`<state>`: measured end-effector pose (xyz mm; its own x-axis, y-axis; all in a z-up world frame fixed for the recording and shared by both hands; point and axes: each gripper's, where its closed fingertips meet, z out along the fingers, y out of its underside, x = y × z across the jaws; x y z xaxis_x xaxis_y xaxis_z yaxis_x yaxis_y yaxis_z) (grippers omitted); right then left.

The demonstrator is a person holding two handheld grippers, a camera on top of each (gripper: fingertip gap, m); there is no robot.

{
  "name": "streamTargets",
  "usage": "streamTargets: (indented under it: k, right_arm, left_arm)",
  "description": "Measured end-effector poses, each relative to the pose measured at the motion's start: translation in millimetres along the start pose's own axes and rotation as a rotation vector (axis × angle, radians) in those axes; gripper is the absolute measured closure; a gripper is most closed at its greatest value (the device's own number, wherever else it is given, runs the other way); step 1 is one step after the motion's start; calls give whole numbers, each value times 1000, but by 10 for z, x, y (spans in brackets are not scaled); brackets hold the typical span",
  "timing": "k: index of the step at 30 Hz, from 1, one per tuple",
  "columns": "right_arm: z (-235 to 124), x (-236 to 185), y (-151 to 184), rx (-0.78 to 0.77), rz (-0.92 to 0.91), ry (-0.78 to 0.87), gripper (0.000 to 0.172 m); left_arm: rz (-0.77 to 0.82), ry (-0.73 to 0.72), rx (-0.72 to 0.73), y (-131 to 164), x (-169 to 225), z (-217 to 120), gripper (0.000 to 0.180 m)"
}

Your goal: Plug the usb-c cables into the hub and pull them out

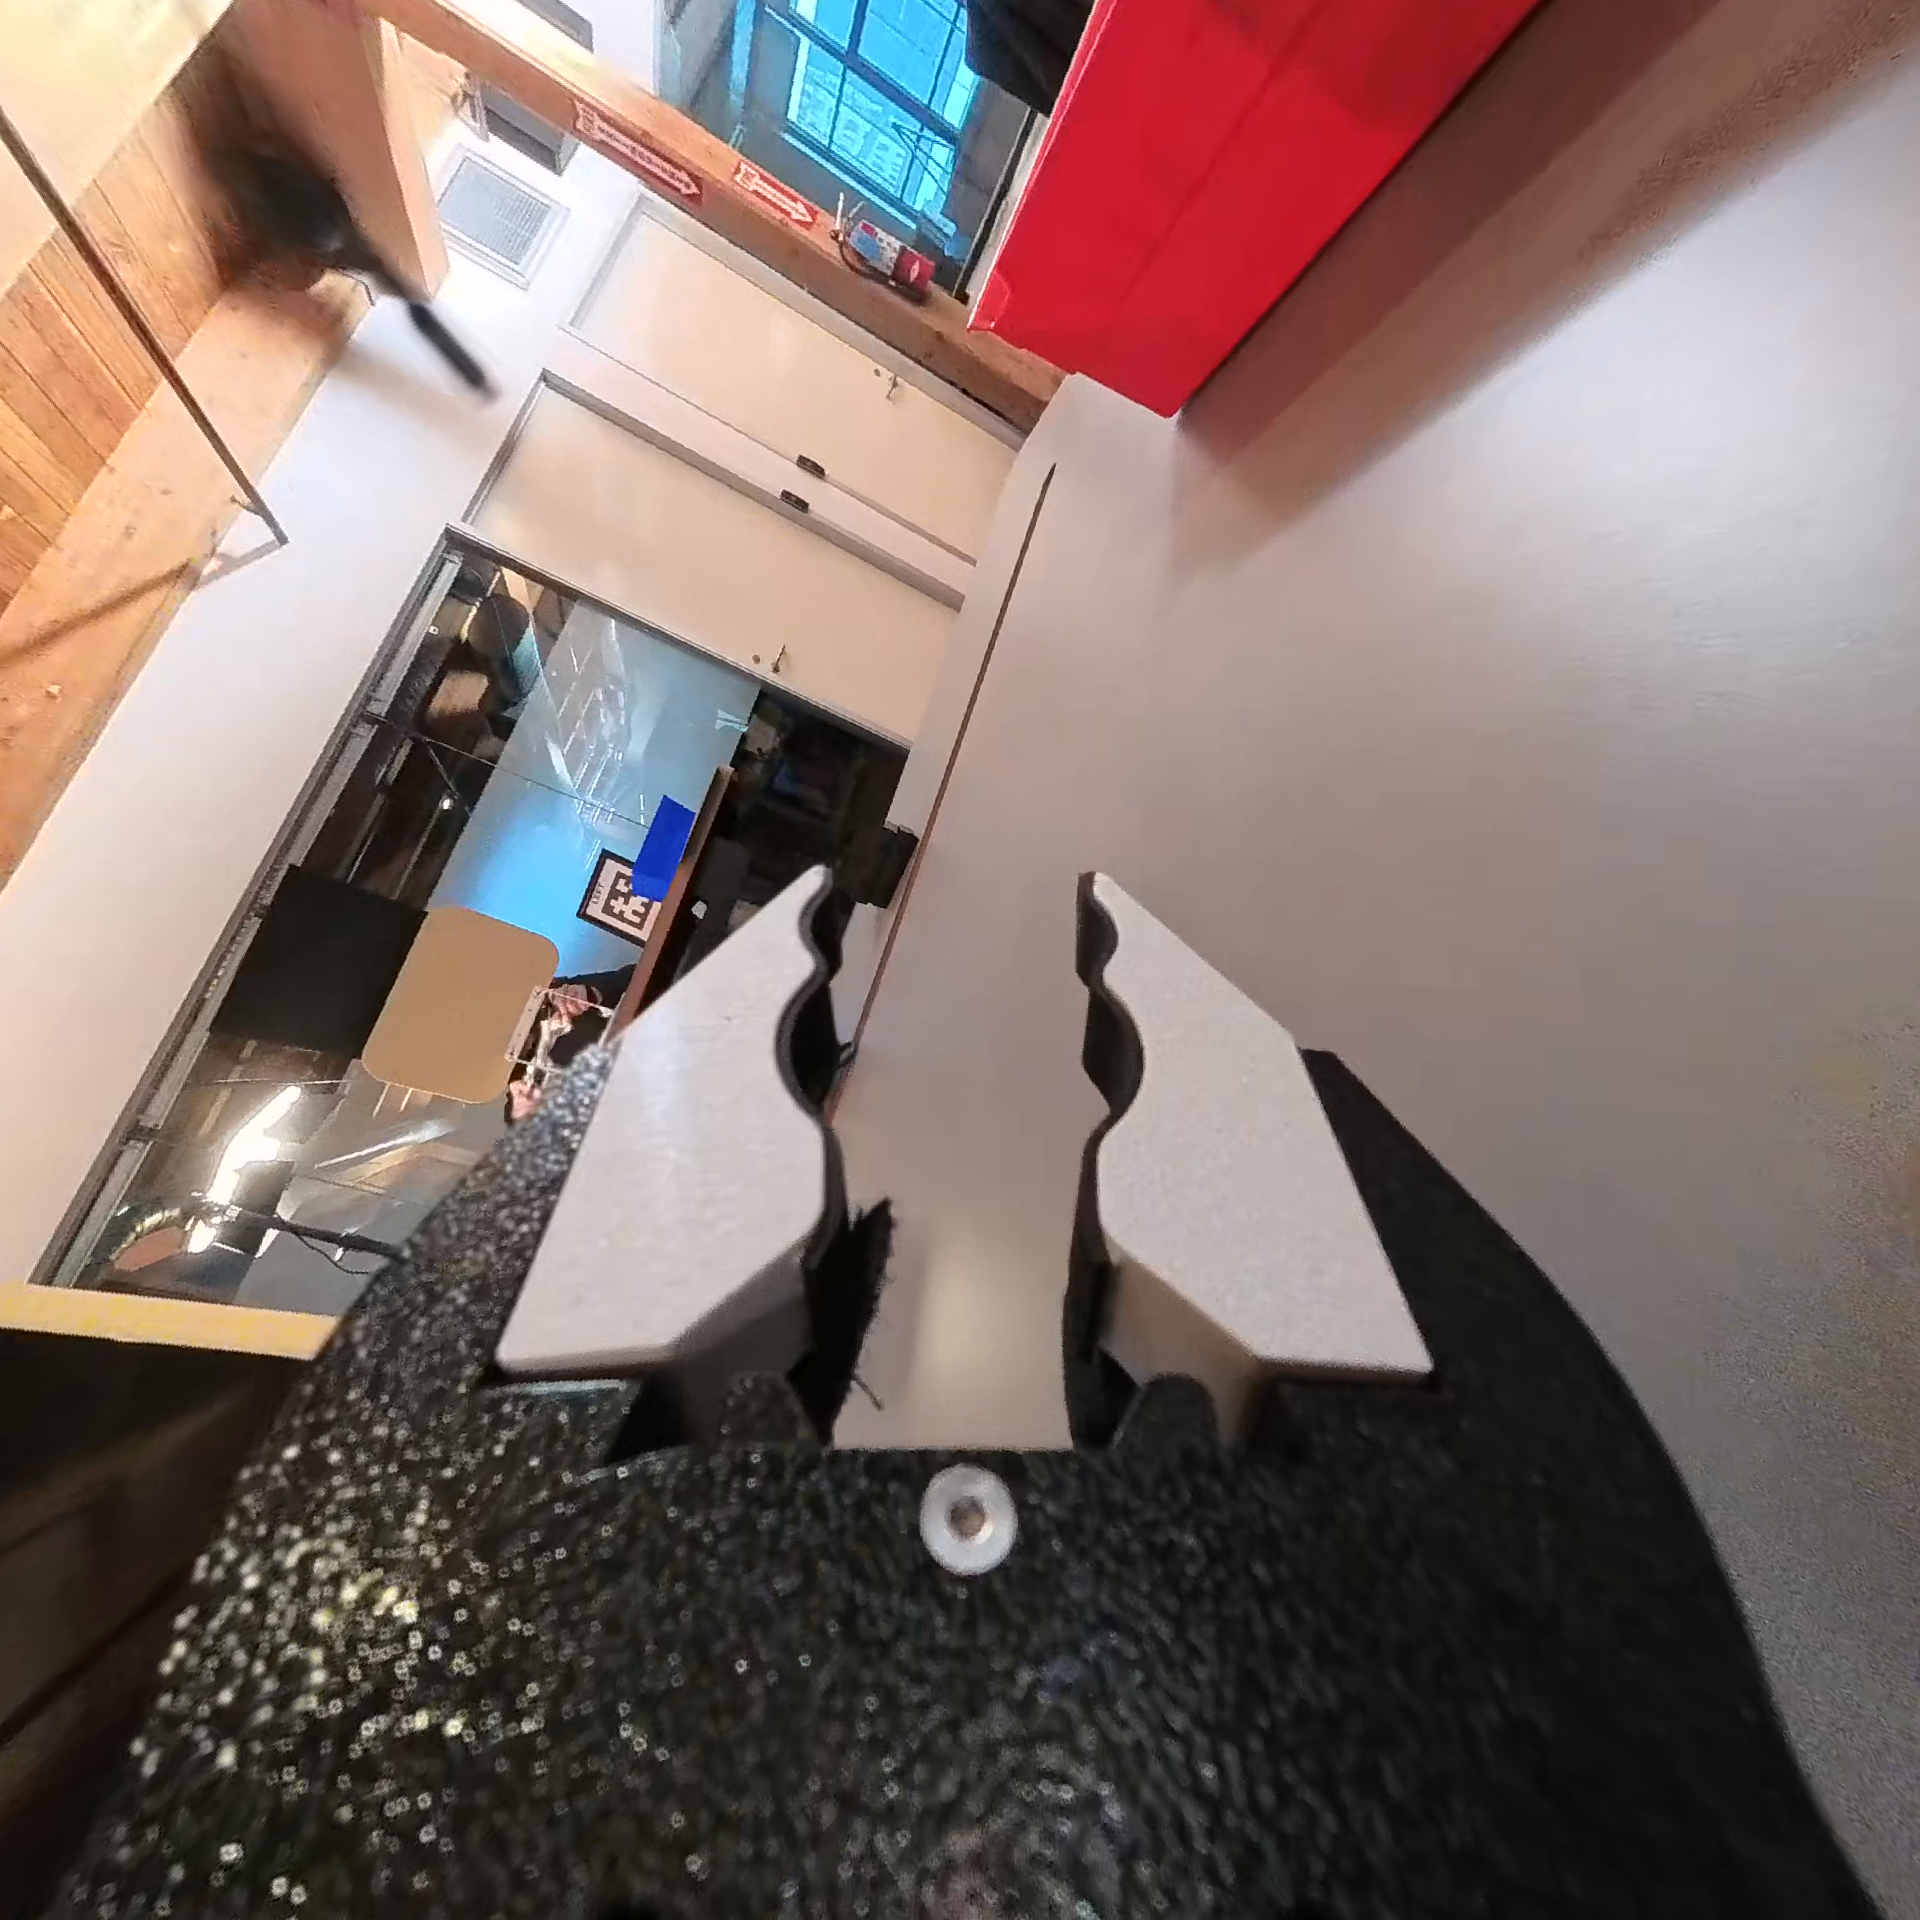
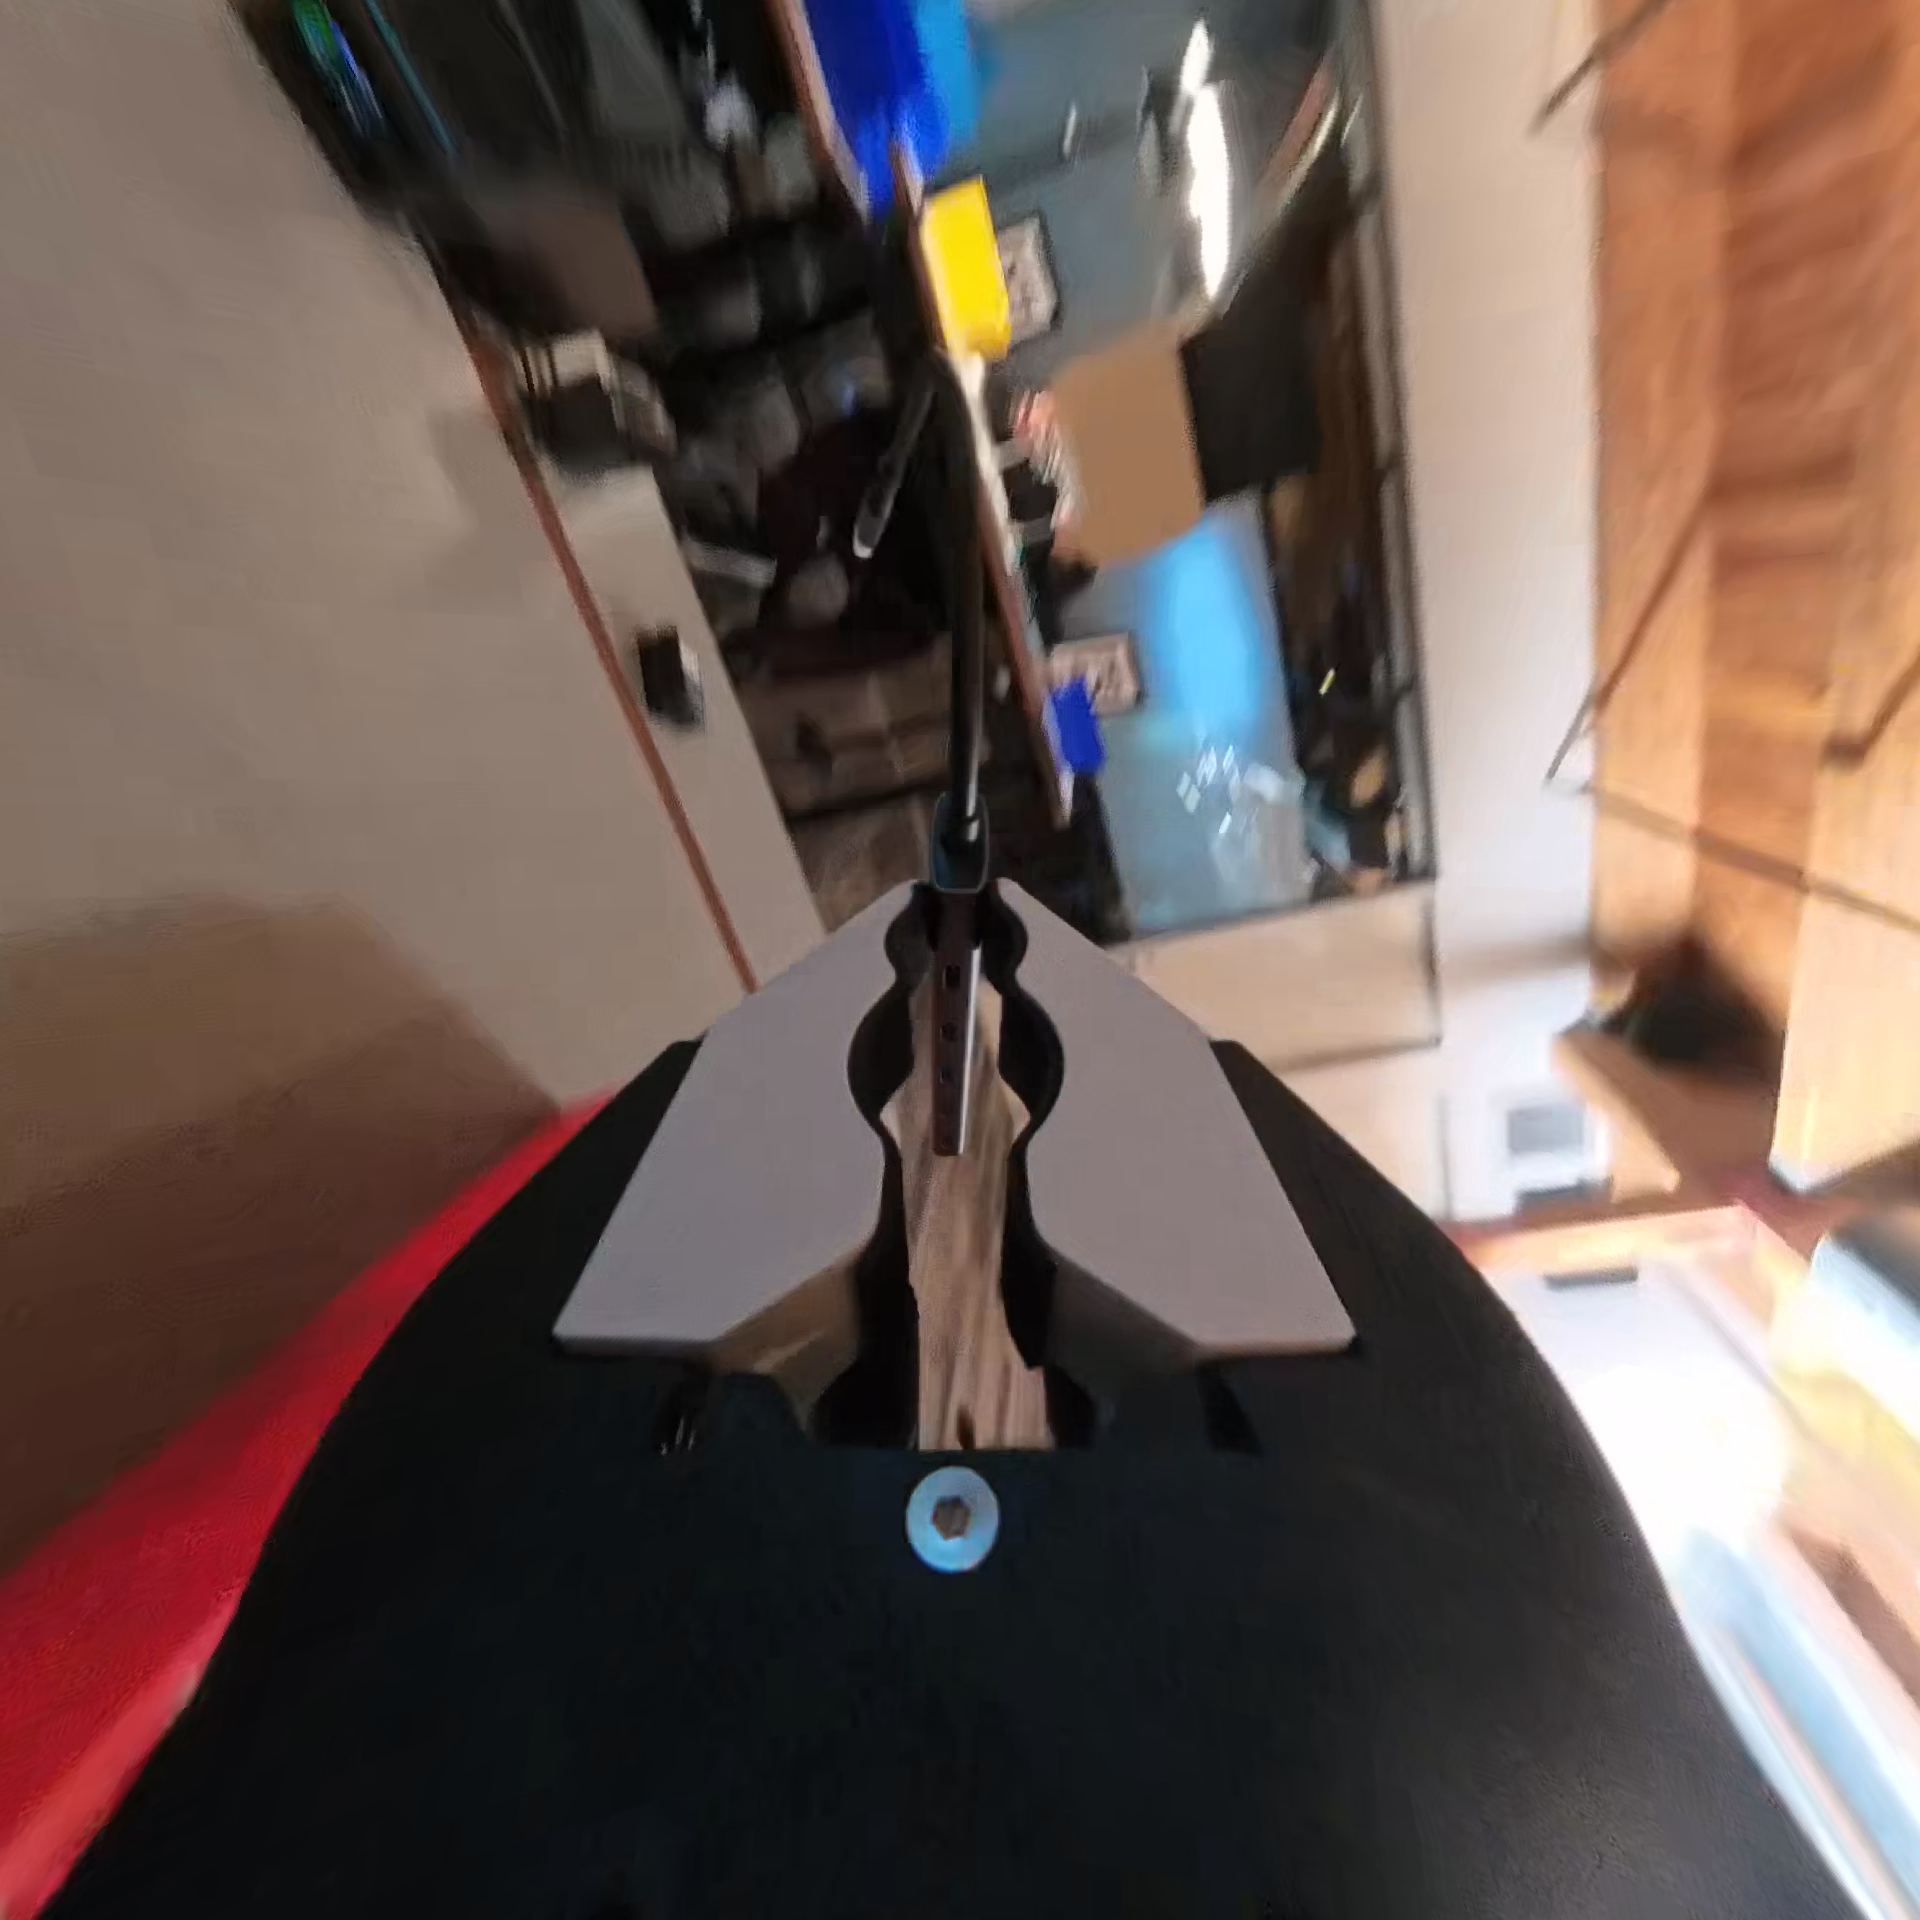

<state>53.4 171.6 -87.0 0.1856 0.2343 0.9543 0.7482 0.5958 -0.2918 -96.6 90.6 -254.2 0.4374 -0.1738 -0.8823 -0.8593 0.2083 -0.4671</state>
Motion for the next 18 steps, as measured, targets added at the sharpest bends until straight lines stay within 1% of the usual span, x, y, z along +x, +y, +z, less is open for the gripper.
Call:
streamTargets:
  k: [2, 5, 8, 10, 13, 18]
  right_arm:
    - [29, 191, 427, -151, -22, -35, 165]
    - [51, 317, 1025, -383, -117, -118, 164]
    - [59, 172, 1456, -541, -157, -286, 165]
    - [109, 27, 1585, -559, -146, -368, 165]
    - [166, -210, 1683, -565, -85, -479, 164]
    - [233, -423, 1820, -576, 1, -578, 164]
  left_arm:
    - [-6, 3, -8, 21, 5, 15, 137]
    - [-14, 9, -14, 46, 13, 33, 139]
    - [-11, 8, -16, 51, 14, 29, 139]
    - [-10, 2, -14, 47, 10, 31, 139]
    - [-21, 4, -12, 54, 10, 38, 140]
    - [-20, 19, -15, 65, 34, 52, 143]
